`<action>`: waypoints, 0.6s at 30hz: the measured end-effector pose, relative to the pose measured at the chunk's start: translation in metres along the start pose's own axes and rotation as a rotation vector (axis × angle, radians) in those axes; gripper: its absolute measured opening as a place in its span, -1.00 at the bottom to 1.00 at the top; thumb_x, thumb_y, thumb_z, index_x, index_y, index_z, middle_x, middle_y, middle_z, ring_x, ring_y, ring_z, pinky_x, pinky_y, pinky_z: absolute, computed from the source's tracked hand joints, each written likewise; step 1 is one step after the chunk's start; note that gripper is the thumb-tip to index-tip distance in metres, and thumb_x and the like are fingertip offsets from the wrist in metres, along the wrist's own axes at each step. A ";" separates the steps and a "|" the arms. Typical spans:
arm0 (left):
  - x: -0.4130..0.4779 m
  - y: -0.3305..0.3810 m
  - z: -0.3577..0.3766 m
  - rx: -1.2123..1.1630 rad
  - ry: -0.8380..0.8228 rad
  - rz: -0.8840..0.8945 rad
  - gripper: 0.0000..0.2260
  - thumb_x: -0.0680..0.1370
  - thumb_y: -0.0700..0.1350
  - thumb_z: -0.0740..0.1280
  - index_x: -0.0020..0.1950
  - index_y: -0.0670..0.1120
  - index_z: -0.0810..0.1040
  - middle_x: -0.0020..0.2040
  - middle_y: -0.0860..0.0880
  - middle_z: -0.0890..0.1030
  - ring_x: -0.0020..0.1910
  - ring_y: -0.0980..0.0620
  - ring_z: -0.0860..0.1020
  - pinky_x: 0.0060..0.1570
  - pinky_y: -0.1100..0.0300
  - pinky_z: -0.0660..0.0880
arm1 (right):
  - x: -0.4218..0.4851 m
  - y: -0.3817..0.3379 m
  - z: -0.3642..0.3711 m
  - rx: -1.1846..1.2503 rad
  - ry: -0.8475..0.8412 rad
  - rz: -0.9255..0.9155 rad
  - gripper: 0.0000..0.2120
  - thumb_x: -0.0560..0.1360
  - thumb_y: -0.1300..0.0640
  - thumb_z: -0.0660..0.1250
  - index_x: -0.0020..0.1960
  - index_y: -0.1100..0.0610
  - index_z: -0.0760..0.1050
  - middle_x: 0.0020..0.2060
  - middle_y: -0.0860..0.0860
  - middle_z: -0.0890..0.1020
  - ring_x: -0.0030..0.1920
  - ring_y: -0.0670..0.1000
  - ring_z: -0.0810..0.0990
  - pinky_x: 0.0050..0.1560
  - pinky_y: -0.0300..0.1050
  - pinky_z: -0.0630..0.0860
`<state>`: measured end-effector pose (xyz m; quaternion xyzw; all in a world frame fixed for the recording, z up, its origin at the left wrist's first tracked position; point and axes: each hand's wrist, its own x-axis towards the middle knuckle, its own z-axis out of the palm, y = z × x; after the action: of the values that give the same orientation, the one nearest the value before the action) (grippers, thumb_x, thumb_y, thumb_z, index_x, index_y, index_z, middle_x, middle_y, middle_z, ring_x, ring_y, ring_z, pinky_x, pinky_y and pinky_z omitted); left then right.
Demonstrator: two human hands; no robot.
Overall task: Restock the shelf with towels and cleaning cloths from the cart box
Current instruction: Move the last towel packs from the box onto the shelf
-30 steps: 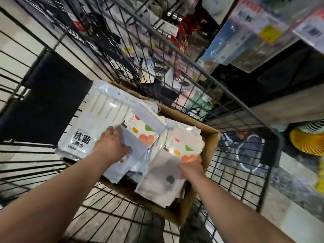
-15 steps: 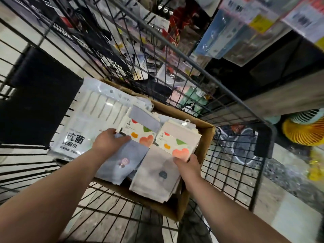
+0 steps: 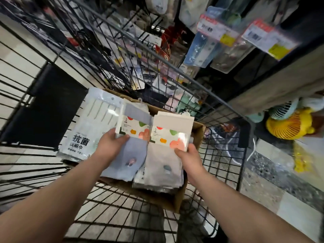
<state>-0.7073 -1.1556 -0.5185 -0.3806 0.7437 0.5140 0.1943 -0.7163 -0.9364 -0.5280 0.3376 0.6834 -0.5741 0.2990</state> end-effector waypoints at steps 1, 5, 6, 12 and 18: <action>-0.006 0.003 -0.002 -0.020 0.005 0.009 -0.78 0.56 -0.15 0.31 0.20 -0.11 0.52 0.06 -0.07 0.57 0.06 -0.10 0.51 0.08 0.10 0.40 | -0.004 -0.003 -0.001 0.016 -0.002 -0.021 -0.78 0.52 0.30 0.27 0.10 0.07 0.40 0.02 0.05 0.59 0.09 0.10 0.57 0.19 0.08 0.51; -0.031 0.019 -0.012 -0.108 0.010 0.056 -0.92 0.57 -0.13 0.30 0.06 -0.04 0.50 -0.06 0.01 0.60 -0.09 -0.01 0.56 -0.12 0.15 0.46 | -0.023 -0.012 -0.006 0.060 -0.034 -0.081 -0.79 0.53 0.25 0.28 0.13 0.06 0.43 0.08 0.09 0.61 0.07 0.12 0.60 0.08 0.03 0.55; -0.040 0.022 -0.014 -0.120 0.022 0.070 -0.96 0.57 -0.14 0.29 0.01 -0.03 0.49 -0.12 0.06 0.58 -0.11 0.01 0.55 -0.13 0.15 0.45 | -0.030 -0.015 -0.009 0.078 -0.045 -0.089 -0.78 0.53 0.24 0.29 0.15 0.06 0.43 0.08 0.10 0.62 0.07 0.13 0.60 0.08 0.04 0.55; -0.096 0.036 -0.025 -0.178 0.114 0.162 -0.92 0.55 -0.15 0.32 0.03 -0.02 0.53 -0.02 -0.05 0.64 -0.01 -0.11 0.60 0.11 -0.08 0.52 | -0.078 -0.032 -0.035 0.153 -0.121 -0.222 -0.72 0.53 0.25 0.29 0.24 0.14 0.44 0.03 0.10 0.64 0.01 0.11 0.63 0.04 0.06 0.57; -0.172 0.058 -0.005 -0.219 0.119 0.349 -0.85 0.55 -0.16 0.31 0.11 -0.08 0.52 0.01 -0.10 0.65 -0.03 -0.13 0.60 0.00 0.03 0.51 | -0.136 -0.038 -0.090 0.168 -0.089 -0.419 -0.85 0.52 0.24 0.30 -0.01 0.00 0.48 0.08 0.13 0.63 0.09 0.16 0.60 0.20 0.14 0.51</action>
<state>-0.6422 -1.0867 -0.3642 -0.2945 0.7484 0.5941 0.0155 -0.6679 -0.8679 -0.3835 0.1864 0.6745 -0.6930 0.1737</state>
